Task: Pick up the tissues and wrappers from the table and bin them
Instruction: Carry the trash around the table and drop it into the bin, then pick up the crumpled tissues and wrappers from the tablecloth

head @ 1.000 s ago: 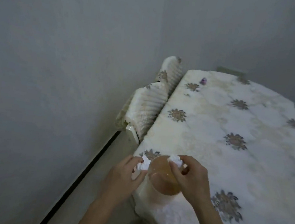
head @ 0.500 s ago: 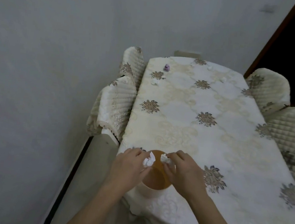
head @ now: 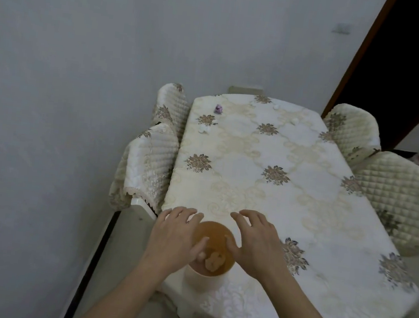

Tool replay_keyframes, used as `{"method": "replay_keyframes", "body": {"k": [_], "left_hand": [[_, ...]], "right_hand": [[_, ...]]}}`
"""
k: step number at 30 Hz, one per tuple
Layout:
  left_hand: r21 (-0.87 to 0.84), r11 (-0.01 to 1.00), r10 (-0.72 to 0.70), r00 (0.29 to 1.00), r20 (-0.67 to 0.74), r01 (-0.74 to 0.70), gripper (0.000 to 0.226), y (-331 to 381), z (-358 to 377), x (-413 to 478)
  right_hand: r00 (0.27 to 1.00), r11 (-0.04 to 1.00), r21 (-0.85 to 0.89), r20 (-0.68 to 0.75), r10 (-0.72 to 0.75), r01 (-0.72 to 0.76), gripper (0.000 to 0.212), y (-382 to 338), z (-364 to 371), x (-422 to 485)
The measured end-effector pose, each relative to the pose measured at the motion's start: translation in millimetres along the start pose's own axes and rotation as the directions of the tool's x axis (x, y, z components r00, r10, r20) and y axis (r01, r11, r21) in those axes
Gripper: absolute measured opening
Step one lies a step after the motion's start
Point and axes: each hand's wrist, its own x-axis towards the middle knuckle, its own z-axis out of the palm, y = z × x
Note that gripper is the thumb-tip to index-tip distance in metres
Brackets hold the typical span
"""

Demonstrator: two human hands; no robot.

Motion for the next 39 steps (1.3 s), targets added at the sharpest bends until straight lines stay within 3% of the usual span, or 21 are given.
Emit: {"method": "replay_keyframes", "body": {"k": [10, 16, 22, 30, 34, 39], "left_hand": [[0.078, 0.994, -0.066, 0.991, -0.119, 0.076, 0.048, 4.1, -35.0, 29.5], [0.12, 0.972, -0.181, 0.971, -0.154, 0.201, 0.047, -11.3, -62.5, 15.3], [0.147, 0.913, -0.353, 0.917, -0.183, 0.381, 0.045, -27.8, -85.6, -29.8], [0.233, 0.75, -0.567, 0.783, -0.254, 0.619, 0.044, -45.2, -116.8, -114.7], [0.251, 0.703, -0.608, 0.745, -0.275, 0.666, 0.049, -57.0, -127.5, -146.7], [0.243, 0.673, -0.628, 0.713, -0.313, 0.699, 0.049, -74.4, -132.3, -159.8]], "right_hand": [[0.992, 0.999, 0.001, -0.116, -0.05, 0.051, 0.049, -1.0, -40.9, 30.0], [0.975, 0.984, 0.004, -0.136, -0.175, 0.177, 0.047, -19.2, -46.8, 49.8], [0.928, 0.933, 0.052, -0.137, -0.347, 0.357, 0.043, -61.5, -37.6, 57.3], [0.809, 0.795, 0.154, -0.145, -0.569, 0.586, 0.039, -132.3, -13.1, 56.6], [0.769, 0.746, 0.19, -0.138, -0.624, 0.639, 0.035, -164.9, -7.5, 52.3], [0.733, 0.702, 0.227, -0.101, -0.672, 0.675, 0.046, -191.2, -1.5, 57.7]]}}
